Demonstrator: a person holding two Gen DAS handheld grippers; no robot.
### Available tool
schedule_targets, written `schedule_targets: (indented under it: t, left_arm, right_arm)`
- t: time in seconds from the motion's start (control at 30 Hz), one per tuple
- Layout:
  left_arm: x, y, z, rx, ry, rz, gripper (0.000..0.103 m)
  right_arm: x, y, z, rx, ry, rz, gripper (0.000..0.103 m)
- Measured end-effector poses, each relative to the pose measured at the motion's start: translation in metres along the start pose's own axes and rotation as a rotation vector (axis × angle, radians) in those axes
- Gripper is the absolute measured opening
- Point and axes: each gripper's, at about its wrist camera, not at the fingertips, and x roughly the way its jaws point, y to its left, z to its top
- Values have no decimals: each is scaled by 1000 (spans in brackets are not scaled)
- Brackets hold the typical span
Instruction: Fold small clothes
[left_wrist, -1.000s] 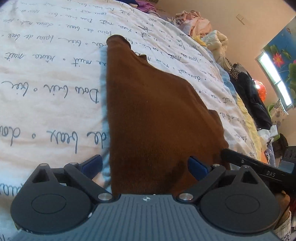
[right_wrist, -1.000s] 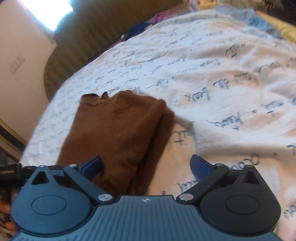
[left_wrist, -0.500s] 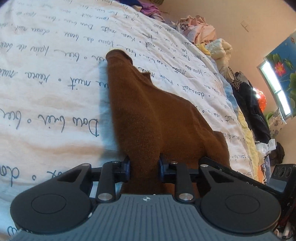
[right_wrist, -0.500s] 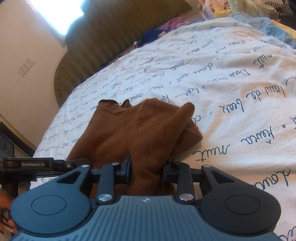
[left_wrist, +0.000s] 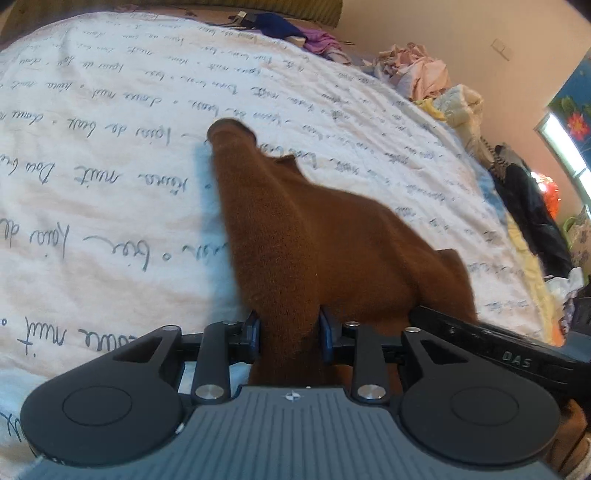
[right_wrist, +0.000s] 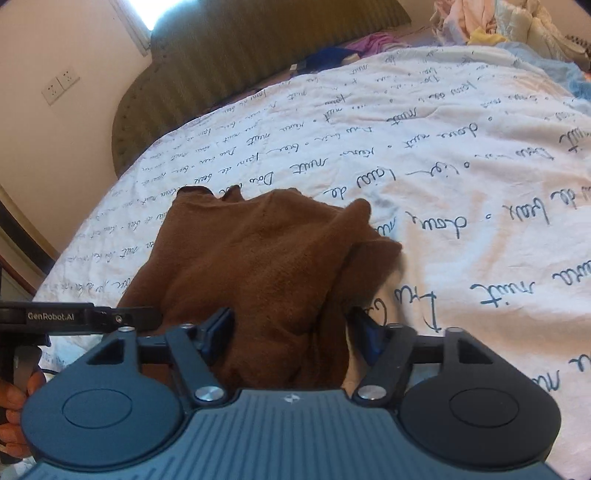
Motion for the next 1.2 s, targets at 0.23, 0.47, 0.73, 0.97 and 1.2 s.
schedule_targets:
  t: [0.23, 0.47, 0.73, 0.97, 1.2]
  left_arm:
    - [-89, -19, -26, 41, -187, -68, 43]
    - [-39, -43, -71, 44, -59, -112, 43]
    - [-57, -14, -82, -29, -87, -124, 46]
    - [-103, -26, -107, 81, -200, 32, 103]
    - [-87, -16, -142, 42, -186, 148, 103]
  right_arm:
    - [-70, 33, -24, -305, -184, -58, 56]
    - [-37, 27, -57, -394, -71, -81, 45]
    - [-75, 12, -65, -233, -64, -52, 83]
    - [-85, 38, -97, -254, -13, -113, 103]
    - [-65, 52, -114, -209, 9, -194, 103]
